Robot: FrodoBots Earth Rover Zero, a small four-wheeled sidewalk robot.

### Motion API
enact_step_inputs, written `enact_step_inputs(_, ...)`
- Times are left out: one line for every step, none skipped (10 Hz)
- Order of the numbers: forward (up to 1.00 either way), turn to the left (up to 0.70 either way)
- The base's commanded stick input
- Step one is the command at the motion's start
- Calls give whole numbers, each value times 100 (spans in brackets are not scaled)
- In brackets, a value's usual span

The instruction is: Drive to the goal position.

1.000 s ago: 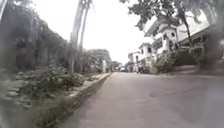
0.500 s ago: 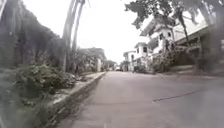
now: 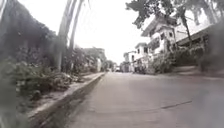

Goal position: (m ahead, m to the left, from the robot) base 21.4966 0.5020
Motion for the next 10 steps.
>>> enact_step_inputs(70,0)
enact_step_inputs(70,0)
enact_step_inputs(70,0)
enact_step_inputs(70,0)
enact_step_inputs(70,-11)
enact_step_inputs(70,-34)
enact_step_inputs(70,-34)
enact_step_inputs(70,-34)
enact_step_inputs(70,-34)
enact_step_inputs(70,-34)
